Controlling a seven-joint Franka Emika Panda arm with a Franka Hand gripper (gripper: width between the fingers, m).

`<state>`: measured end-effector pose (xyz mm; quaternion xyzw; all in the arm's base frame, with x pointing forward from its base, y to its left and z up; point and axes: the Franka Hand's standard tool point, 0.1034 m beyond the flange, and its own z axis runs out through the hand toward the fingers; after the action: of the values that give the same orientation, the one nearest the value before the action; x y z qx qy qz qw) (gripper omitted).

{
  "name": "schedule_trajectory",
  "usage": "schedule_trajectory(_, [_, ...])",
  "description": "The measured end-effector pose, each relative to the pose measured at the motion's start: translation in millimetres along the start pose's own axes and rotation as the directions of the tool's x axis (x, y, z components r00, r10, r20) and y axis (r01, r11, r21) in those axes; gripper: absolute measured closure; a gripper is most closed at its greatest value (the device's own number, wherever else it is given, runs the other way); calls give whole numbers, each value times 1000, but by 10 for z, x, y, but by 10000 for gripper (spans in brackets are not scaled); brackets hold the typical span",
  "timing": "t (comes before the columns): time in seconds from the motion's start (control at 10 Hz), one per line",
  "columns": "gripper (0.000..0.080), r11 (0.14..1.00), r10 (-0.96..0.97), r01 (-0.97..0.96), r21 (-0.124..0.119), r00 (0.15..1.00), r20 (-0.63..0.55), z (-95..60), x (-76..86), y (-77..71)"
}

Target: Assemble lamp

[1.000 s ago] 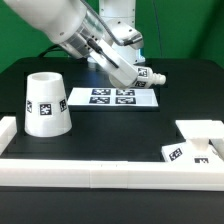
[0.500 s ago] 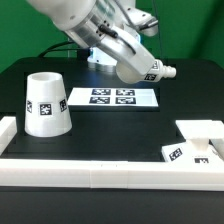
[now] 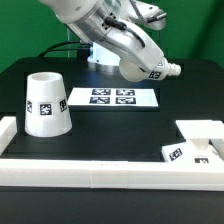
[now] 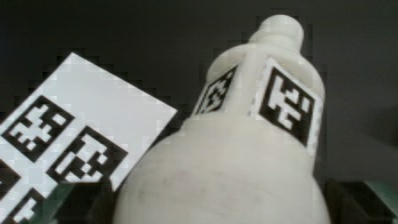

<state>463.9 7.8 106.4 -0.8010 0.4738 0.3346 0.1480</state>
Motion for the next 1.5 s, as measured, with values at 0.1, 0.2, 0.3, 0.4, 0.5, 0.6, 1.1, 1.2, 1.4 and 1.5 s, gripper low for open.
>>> schedule_trajectory(0.1, [223, 1000, -28, 29, 5, 995, -93, -8, 14, -51])
schedule_trajectory(0.2, [223, 996, -84, 79, -36, 980, -179, 8, -3, -43])
schedule_trajectory(0.3, [223, 991, -123, 106, -81, 962, -244, -13, -49, -115])
schedule_trajectory(0.4, [223, 980, -189, 157, -123, 930, -315, -42, -112, -263])
schedule_trajectory(0.5, [223, 965, -250, 203, -166, 903, -349, -74, -187, -383])
schedule_trajectory(0.6, [223, 956, -284, 231, -179, 879, -382, -88, -220, -482])
schedule_trajectory(1.1, [223, 932, -359, 310, -187, 721, -592, 58, -355, -714])
schedule_trajectory(1.2, [223, 896, -442, 356, -265, 668, -599, 67, -397, -780])
schedule_trajectory(1.4, [223, 856, -513, 403, -322, 593, -621, 66, -404, -867])
schedule_trajectory(1.5, [223, 859, -510, 400, -321, 599, -617, 76, -402, -854])
